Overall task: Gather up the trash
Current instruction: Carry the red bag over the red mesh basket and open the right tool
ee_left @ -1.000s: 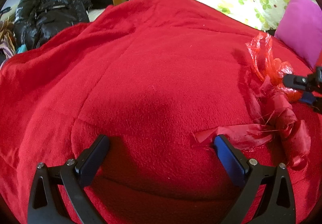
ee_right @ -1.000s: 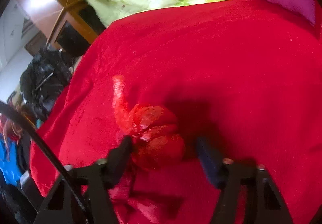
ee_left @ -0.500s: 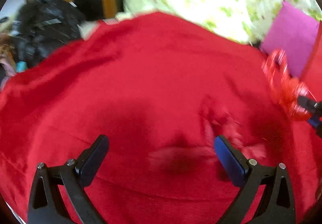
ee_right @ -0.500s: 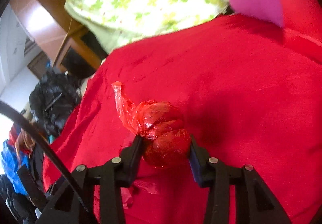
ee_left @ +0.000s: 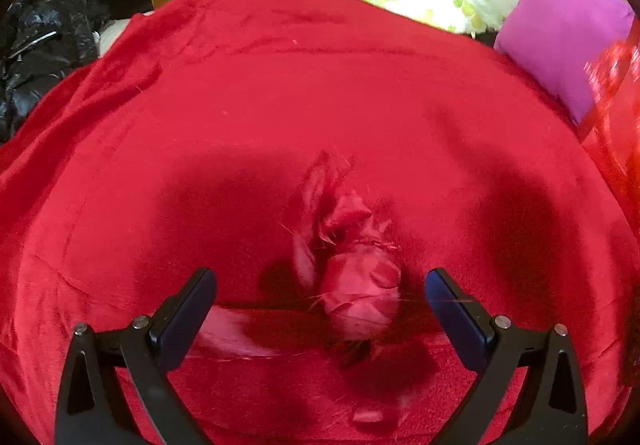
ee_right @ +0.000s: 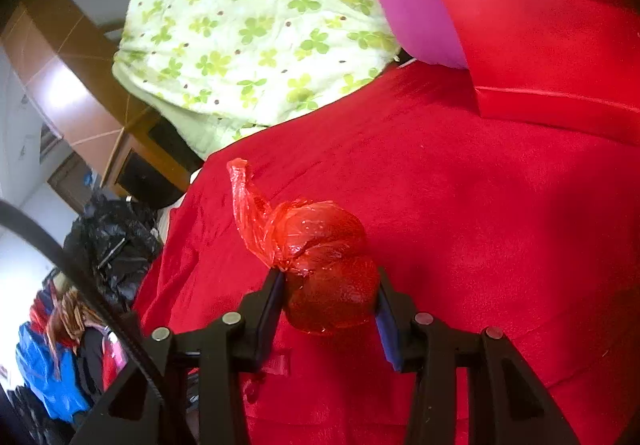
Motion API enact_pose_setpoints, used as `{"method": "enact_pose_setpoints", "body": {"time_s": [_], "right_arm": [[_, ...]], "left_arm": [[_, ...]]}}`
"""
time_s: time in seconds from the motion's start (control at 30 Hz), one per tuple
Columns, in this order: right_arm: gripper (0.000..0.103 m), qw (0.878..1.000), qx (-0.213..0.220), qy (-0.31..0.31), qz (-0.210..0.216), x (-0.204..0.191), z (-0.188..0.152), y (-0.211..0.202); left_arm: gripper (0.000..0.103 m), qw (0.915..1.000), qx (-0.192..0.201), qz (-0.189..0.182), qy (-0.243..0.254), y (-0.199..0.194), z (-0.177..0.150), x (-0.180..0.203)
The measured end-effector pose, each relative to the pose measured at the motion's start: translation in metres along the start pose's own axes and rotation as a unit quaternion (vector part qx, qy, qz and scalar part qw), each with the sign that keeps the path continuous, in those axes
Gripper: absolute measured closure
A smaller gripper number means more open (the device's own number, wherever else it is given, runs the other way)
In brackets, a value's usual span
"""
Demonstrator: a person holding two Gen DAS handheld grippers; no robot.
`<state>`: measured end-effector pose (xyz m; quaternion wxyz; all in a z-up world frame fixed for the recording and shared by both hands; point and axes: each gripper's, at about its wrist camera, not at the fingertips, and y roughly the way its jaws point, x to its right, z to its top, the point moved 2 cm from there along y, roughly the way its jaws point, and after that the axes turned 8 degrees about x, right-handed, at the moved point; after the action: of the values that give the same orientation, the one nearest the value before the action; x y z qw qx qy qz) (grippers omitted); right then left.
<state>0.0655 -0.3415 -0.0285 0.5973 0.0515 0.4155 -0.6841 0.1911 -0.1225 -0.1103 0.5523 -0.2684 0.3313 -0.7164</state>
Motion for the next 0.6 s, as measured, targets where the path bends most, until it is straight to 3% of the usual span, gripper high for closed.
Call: {"method": "enact_pose_setpoints", "body": {"time_s": [0.1, 0.17, 0.2, 0.43, 0.6], "right_arm": [[0.057, 0.999, 0.012, -0.037, -0.003, -0.009, -0.002, -0.007], [0.057, 0.998, 0.024, -0.056, -0.007, -0.013, -0.005, -0.013], [0.057, 0.997, 0.030, -0.064, -0.008, -0.016, -0.006, -0.017], [0.057, 0.992, 0.061, -0.106, -0.012, -0.024, -0.027, -0.055], [0.057, 0.990, 0.087, -0.108, -0.018, -0.016, -0.036, -0.098]], "left_arm": [[0.032, 1.0000, -0.001, 0.002, 0.009, 0.003, -0.002, 0.001], [0.062, 0.9998, -0.004, -0.020, 0.000, 0.001, -0.005, -0.001], [0.067, 0.9994, 0.002, -0.035, -0.005, -0.003, -0.006, -0.002], [0.067, 0.9967, 0.080, -0.010, 0.016, -0.063, -0.006, 0.002], [0.067, 0.9885, 0.143, 0.007, 0.047, -0.128, -0.012, 0.014]]}}
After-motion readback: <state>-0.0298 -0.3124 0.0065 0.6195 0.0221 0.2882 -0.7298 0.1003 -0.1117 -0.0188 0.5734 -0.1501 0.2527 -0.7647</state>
